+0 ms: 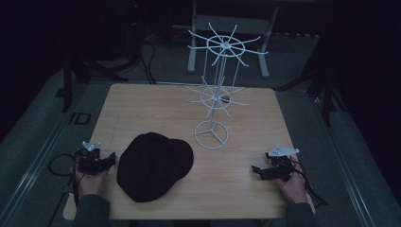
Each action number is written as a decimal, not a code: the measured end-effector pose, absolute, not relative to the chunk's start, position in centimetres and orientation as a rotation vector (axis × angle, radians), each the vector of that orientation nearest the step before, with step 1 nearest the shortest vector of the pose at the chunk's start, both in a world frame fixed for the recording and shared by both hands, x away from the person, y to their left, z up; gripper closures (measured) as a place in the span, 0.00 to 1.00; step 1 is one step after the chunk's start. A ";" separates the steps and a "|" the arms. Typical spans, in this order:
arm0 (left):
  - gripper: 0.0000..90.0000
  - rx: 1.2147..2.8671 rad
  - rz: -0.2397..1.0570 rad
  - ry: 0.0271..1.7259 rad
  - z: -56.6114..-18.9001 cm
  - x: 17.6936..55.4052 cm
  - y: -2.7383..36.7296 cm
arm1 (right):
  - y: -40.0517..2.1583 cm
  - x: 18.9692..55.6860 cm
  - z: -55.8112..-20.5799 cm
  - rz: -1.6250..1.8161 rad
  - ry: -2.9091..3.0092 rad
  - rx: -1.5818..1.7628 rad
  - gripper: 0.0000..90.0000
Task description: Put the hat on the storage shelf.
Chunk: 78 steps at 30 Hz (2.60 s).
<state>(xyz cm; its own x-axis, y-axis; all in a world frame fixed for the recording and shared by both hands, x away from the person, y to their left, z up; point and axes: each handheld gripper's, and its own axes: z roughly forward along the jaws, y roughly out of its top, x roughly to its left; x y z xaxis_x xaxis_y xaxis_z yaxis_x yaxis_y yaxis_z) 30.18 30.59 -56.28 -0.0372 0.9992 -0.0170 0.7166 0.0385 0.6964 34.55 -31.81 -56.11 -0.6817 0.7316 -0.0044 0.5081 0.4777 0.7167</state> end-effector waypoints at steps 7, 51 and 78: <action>0.39 1.750 0.697 1.811 -56.1 30.2 30.6 | -31.7 34.5 -56.1 1.015 2.411 1.058 0.12; 0.53 1.876 0.497 1.451 -50.3 32.5 27.8 | -31.7 34.2 -56.1 1.010 2.381 1.094 0.15; 0.48 1.969 0.390 1.440 -51.8 33.8 25.4 | -31.7 34.2 -56.1 1.010 2.381 1.095 0.15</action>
